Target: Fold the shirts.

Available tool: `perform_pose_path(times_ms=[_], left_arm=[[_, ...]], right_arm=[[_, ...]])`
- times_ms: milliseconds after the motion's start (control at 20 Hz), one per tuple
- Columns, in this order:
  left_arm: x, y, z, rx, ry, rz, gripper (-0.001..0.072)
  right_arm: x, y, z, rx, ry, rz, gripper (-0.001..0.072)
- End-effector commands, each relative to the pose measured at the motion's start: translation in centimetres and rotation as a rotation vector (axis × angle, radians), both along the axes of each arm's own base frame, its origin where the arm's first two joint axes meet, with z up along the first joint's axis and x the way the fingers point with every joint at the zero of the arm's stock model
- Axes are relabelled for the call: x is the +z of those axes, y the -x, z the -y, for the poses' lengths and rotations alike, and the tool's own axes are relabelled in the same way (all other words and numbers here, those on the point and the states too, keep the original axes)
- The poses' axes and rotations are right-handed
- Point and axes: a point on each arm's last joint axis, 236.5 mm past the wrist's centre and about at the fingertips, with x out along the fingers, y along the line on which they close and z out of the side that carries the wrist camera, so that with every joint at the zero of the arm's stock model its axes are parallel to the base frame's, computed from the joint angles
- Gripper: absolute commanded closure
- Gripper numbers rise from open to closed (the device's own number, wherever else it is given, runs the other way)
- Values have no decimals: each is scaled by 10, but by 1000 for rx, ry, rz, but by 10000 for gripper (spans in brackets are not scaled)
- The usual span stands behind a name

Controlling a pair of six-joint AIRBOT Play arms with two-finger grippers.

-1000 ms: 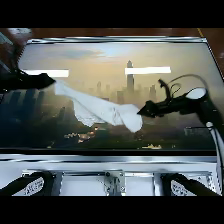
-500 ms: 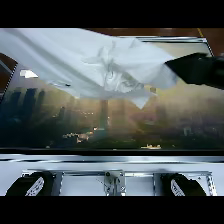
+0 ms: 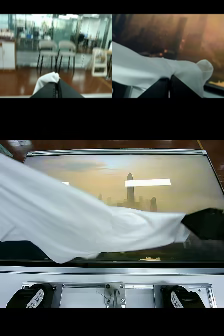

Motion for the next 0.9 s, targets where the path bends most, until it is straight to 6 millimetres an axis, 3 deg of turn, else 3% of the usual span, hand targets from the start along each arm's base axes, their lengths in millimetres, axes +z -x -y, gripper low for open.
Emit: perform_pose_path(times_ms=[0,150,300,450,600,650,750,800,850], left_arm=[[-98,-93,-3,-18,11,-296,664],[-212,-162,22,-138,94,-612,663],[-319,-201,59,-230,97,-879,663],[-409,-223,93,-281,89,-1061,663],[-495,-214,125,-293,167,-1311,648],[-515,-206,133,-297,178,-1384,546],[-542,-180,139,-327,148,-1526,86],[-549,-162,127,-324,108,-1611,25],[-553,-140,108,-308,65,-1710,34]], right_arm=[[-81,13,20,-49,103,-274,653],[-157,-15,19,-124,72,-339,653],[-225,-49,24,-257,28,-365,653],[-271,-77,17,-353,-63,-414,653],[-303,-97,24,-360,-28,-420,653],[-309,-102,26,-368,-23,-419,653],[-317,-106,28,-377,-16,-421,653],[-317,-108,30,-369,-4,-405,652],[-317,-109,31,-361,7,-396,652]])
